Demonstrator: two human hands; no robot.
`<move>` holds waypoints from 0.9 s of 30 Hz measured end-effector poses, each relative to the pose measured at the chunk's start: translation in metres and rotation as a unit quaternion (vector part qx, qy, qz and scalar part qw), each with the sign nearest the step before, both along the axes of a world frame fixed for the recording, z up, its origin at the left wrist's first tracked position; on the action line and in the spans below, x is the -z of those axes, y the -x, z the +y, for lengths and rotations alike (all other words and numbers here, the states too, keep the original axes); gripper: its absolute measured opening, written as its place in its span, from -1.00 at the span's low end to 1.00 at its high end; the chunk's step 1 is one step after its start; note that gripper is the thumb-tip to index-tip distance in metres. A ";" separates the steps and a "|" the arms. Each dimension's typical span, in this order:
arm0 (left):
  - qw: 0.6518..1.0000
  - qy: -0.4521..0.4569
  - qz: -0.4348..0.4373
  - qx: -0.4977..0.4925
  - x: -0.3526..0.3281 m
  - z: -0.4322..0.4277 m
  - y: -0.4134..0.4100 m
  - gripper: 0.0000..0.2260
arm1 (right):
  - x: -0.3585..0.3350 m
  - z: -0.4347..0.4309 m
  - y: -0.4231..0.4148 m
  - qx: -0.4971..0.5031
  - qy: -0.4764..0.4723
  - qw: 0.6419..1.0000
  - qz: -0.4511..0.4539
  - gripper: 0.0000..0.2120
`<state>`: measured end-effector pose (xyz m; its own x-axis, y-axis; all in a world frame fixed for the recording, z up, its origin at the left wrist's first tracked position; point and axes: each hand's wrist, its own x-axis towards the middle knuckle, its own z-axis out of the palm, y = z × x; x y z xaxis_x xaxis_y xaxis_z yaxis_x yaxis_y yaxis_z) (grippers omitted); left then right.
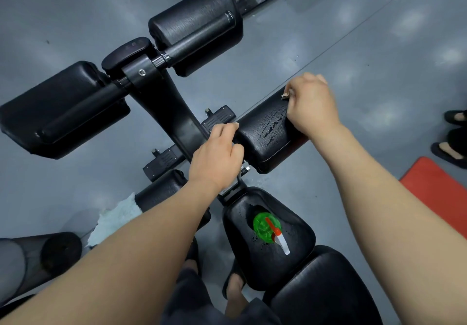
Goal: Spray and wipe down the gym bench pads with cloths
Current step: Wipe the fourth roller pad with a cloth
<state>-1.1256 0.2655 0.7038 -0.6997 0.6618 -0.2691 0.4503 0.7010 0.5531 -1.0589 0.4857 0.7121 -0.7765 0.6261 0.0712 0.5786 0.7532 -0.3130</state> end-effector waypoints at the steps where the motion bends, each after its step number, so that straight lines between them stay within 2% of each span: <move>1: 1.000 0.001 -0.001 -0.001 0.001 0.000 0.000 -0.58 | 0.000 -0.009 0.000 -0.010 0.000 1.000 0.005 -0.81; 5: 1.000 -0.003 -0.004 -0.004 -0.001 0.000 0.000 -0.56 | 0.007 -0.050 -0.019 -0.098 0.053 0.992 0.055 -0.79; 10: 1.000 -0.006 0.006 0.007 -0.001 -0.002 -0.001 -0.53 | 0.006 -0.084 -0.057 -0.139 0.117 0.976 0.118 -0.80; 18: 1.000 0.019 0.012 0.017 -0.005 -0.007 -0.007 -0.47 | -0.004 -0.118 -0.109 0.010 0.261 0.957 0.123 -0.94; 23: 0.999 0.012 -0.009 0.037 -0.016 -0.016 -0.008 -0.46 | -0.005 -0.131 -0.129 0.038 0.300 0.949 0.084 -0.91; 27: 0.998 -0.055 0.008 0.013 -0.028 -0.032 -0.024 -0.56 | -0.005 -0.139 -0.142 0.038 0.276 0.956 0.095 -0.85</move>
<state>-1.1015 0.2332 0.7323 -0.6859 0.7043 -0.1829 0.4761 0.6244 0.6192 -0.9165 0.3465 0.7169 -0.7334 0.6630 -0.1500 0.5176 0.4015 -0.7556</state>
